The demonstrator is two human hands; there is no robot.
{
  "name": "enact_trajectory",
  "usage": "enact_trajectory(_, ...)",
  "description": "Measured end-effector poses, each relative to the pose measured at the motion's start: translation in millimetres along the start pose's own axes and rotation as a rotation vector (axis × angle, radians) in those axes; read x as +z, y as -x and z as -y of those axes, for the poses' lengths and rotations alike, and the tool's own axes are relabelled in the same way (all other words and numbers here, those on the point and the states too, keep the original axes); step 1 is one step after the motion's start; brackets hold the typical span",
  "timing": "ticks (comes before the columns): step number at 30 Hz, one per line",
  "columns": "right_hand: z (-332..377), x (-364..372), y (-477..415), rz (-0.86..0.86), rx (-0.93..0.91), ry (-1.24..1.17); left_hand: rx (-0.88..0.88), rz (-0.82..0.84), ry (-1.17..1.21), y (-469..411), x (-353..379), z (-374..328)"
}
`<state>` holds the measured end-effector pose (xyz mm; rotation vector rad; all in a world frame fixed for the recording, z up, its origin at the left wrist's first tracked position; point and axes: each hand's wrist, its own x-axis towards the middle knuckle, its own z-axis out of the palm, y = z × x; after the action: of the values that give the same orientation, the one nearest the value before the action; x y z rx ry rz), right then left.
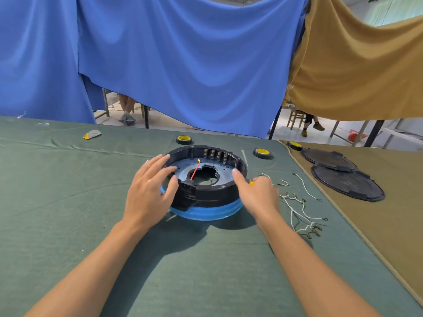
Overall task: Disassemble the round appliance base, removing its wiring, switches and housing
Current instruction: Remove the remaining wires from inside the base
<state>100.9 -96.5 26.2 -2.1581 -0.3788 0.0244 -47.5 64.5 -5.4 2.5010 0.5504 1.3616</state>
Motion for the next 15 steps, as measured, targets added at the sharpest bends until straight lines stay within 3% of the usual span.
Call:
enact_trajectory(4,1,16,19,0.085,0.002,0.001,-0.033,0.1,-0.04,0,6,3)
enact_trajectory(10,4,4,-6,0.171,0.034,-0.266,0.284,-0.154,-0.22,3,2,-13)
enact_trajectory(13,9,-9,-13,0.053,0.011,-0.104,0.388,-0.186,-0.168,5,7,-17)
enact_trajectory(15,11,-11,-6,0.031,-0.033,-0.026,0.354,-0.185,-0.182,3,8,-12)
